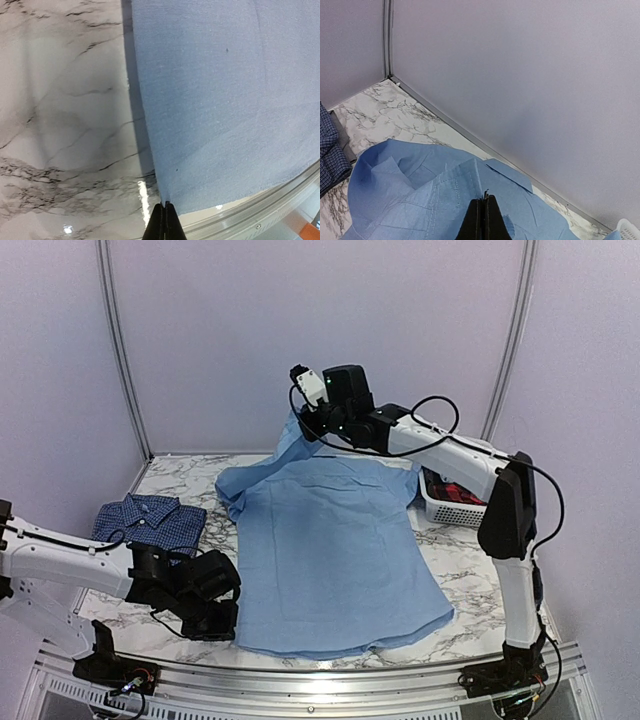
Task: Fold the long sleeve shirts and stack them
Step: Pick up the flattened shirt from the center of the board, then fold the flattened shirt at the center of the board.
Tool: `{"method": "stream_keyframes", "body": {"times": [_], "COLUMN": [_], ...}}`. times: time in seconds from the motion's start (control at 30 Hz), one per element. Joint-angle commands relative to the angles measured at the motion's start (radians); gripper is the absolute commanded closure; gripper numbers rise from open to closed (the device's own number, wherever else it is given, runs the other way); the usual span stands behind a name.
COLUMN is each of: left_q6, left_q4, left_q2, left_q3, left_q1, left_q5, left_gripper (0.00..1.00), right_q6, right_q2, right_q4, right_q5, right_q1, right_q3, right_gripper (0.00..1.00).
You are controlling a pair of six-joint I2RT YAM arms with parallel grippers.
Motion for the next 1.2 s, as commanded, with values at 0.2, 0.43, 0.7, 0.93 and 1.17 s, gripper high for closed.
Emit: {"method": "stream_keyframes", "body": {"times": [0.2,0.43,0.7,0.93,1.17], "left_q6": [0.078,0.194,0.312,0.379,0.442], "left_q4": [-0.23,-0.285,-0.3,-0.299,-0.296], "left_q2": [-0.089,-0.086,-0.011,0.077,0.199], "left_q3": [0.019,0.153,0.285,0.38,0.505], "left_q1": [0.012,0.005,-0.024,-0.037,-0.059], "left_q5": [-0.016,-0.01,0.044,0.07,0.087], "left_gripper": [1.0,1.0,1.0,1.0,1.0], "right_q6": [-0.067,-0.089,-0.102,-0.106,-0.115], "right_q2": [-0.027,0.004,-0.014,-0.039,-0.06], "right_q4": [0.119,0.091,0.079,0.048,-0.008], "right_q5": [0.134,0.157,0.201,0.244,0.34], "right_q1": [-0.06,-0.086,-0.119,-0.157,-0.165], "right_q3": [0.027,0.101,0.098,0.085,0.061], "right_gripper": [1.0,1.0,1.0,1.0,1.0]}}
